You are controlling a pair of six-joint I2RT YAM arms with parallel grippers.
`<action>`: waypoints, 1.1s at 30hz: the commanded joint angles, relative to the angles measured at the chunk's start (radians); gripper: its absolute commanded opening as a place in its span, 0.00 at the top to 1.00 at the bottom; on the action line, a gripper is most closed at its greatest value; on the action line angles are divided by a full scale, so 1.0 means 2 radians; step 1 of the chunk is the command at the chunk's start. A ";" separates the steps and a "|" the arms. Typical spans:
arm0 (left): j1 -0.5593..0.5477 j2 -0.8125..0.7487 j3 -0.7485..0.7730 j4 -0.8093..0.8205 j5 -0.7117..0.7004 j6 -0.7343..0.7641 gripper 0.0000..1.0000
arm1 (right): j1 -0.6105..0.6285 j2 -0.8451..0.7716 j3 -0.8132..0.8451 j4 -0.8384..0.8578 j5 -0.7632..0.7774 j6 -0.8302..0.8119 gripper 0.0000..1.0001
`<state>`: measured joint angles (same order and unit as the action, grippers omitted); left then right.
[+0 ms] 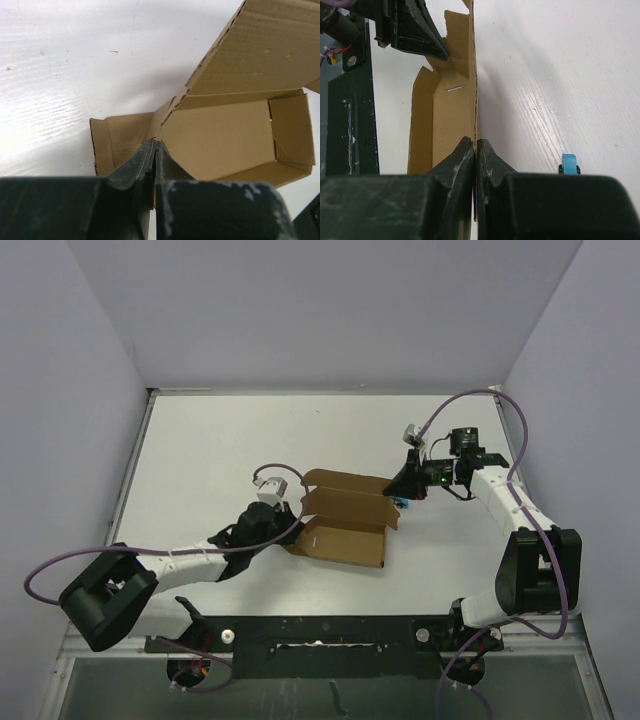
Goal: Fold the paper box
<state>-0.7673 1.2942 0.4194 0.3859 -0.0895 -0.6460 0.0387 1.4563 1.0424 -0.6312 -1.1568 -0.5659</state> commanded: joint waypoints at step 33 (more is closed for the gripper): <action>-0.046 0.192 0.074 0.244 -0.013 0.097 1.00 | -0.002 -0.018 -0.013 0.040 -0.023 0.033 1.00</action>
<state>-0.8520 1.6642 0.5369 0.7742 -0.1349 -0.4622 0.0387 1.4528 1.0183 -0.5758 -1.1709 -0.5102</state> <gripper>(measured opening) 0.007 0.037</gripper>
